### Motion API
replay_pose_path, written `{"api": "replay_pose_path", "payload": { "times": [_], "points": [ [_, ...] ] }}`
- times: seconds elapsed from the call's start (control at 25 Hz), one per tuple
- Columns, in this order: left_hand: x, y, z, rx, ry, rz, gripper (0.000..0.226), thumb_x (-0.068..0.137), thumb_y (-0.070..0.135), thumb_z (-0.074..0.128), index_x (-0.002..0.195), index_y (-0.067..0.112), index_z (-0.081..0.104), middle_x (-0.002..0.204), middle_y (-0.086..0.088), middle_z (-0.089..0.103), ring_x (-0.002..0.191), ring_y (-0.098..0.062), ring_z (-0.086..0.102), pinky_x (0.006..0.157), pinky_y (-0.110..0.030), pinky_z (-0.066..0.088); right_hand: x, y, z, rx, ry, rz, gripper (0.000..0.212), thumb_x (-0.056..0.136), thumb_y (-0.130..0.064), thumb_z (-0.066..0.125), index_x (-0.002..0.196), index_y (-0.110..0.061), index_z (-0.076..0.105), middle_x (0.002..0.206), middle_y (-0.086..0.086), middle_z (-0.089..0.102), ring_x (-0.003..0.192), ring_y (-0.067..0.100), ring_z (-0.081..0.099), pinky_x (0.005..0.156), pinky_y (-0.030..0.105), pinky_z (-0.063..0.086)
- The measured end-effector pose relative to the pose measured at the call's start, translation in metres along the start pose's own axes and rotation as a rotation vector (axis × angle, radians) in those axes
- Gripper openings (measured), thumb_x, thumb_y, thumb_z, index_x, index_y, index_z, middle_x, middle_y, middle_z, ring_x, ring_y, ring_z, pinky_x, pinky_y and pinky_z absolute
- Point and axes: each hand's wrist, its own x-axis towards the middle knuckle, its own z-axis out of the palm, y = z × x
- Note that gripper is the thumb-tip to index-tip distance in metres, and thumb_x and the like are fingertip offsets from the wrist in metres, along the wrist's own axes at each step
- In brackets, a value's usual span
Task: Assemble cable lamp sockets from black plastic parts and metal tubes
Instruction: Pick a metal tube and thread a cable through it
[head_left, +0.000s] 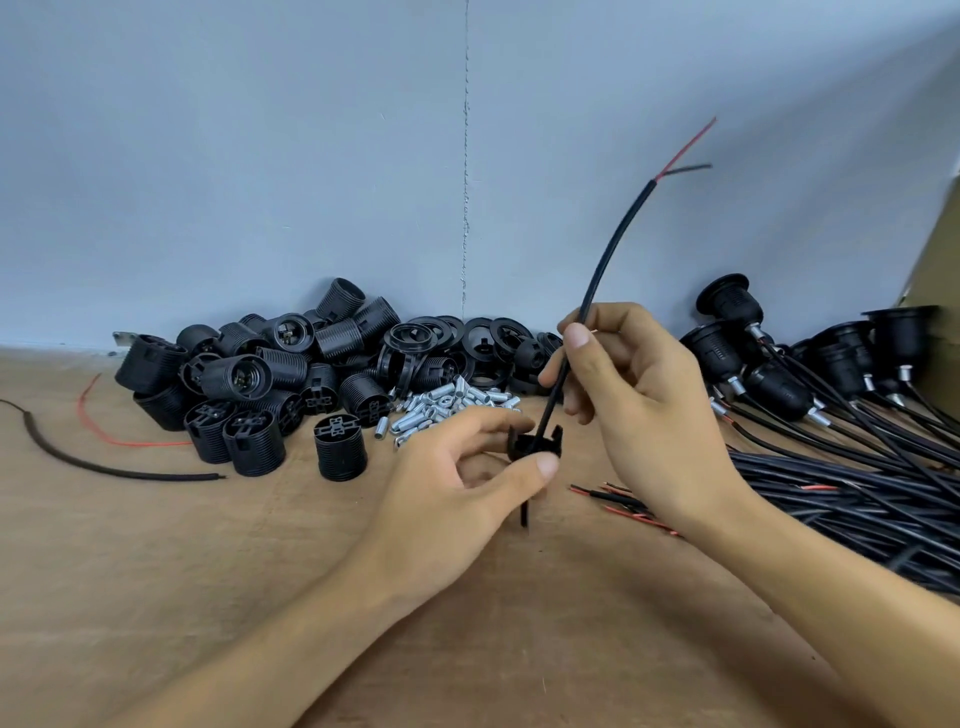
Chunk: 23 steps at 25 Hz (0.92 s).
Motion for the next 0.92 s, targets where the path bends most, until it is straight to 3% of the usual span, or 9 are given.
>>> {"api": "replay_pose_path", "payload": {
  "times": [0.12,0.2,0.32,0.52,0.6,0.72,0.84,0.92],
  "points": [
    [0.000,0.008,0.010,-0.143,-0.104,-0.024,0.018,0.087,0.034,0.078,0.103,0.026,0.077,0.084,0.004,0.076,0.071,-0.008,0.068,0.062,-0.016,0.051,0.004,0.002,-0.005,0.011,-0.067,0.164,0.017,0.102,-0.026,0.056,0.101,-0.012,0.066,0.072,0.000,0.071,0.057,0.006,0.058,0.055,0.016,0.046],
    [0.001,0.007,0.012,-0.235,-0.098,-0.087,0.022,0.084,0.031,0.079,0.100,0.016,0.077,0.077,-0.001,0.072,0.068,-0.013,0.064,0.058,-0.021,0.051,0.004,0.005,-0.005,-0.041,-0.178,0.267,0.018,0.101,-0.030,0.057,0.100,-0.017,0.070,0.073,-0.003,0.070,0.062,0.008,0.060,0.059,0.020,0.050],
    [0.003,0.004,0.012,-0.392,-0.054,-0.164,0.042,0.073,0.026,0.079,0.107,0.003,0.071,0.083,-0.013,0.074,0.071,-0.023,0.068,0.065,-0.028,0.058,0.003,0.009,-0.002,-0.153,-0.310,0.327,0.024,0.102,-0.039,0.053,0.091,-0.025,0.070,0.076,-0.008,0.067,0.072,0.009,0.062,0.074,0.033,0.055],
    [0.007,0.002,0.009,-0.433,0.006,-0.152,0.046,0.076,0.022,0.076,0.119,0.008,0.067,0.099,-0.022,0.075,0.087,-0.028,0.074,0.078,-0.031,0.060,-0.006,0.007,0.009,-0.067,-0.358,0.498,0.035,0.100,-0.060,0.039,0.103,-0.038,0.066,0.088,-0.013,0.071,0.072,0.018,0.069,0.057,0.033,0.055],
    [0.009,0.003,0.007,-0.414,0.021,-0.142,0.045,0.077,0.023,0.076,0.119,0.010,0.068,0.093,-0.020,0.075,0.082,-0.026,0.072,0.076,-0.029,0.058,-0.008,0.009,0.010,-0.172,-0.358,0.512,0.045,0.097,-0.067,0.032,0.101,-0.038,0.065,0.073,-0.016,0.066,0.063,0.014,0.063,0.056,0.031,0.049],
    [0.010,0.004,0.006,-0.426,0.035,-0.130,0.045,0.075,0.023,0.078,0.116,0.008,0.068,0.088,-0.015,0.075,0.076,-0.020,0.068,0.072,-0.025,0.056,-0.005,0.013,0.008,-0.319,-0.306,0.438,0.055,0.099,-0.064,0.026,0.086,-0.024,0.061,0.062,-0.016,0.058,0.056,0.000,0.049,0.061,0.023,0.038],
    [0.013,0.003,0.004,-0.462,0.095,-0.131,0.055,0.071,0.024,0.082,0.119,0.004,0.063,0.088,-0.012,0.077,0.075,-0.020,0.069,0.073,-0.027,0.058,-0.001,0.013,-0.001,-0.521,-0.243,0.337,0.052,0.103,-0.052,0.031,0.076,-0.016,0.057,0.057,-0.009,0.055,0.053,0.003,0.049,0.053,0.017,0.037],
    [0.014,0.003,0.001,-0.466,0.156,-0.145,0.056,0.069,0.023,0.083,0.118,0.005,0.063,0.086,-0.012,0.076,0.075,-0.021,0.070,0.076,-0.029,0.059,0.002,0.014,-0.009,-0.723,-0.259,0.321,0.047,0.104,-0.046,0.036,0.070,-0.018,0.052,0.060,-0.006,0.055,0.058,0.013,0.055,0.054,0.026,0.038]
  ]
}}
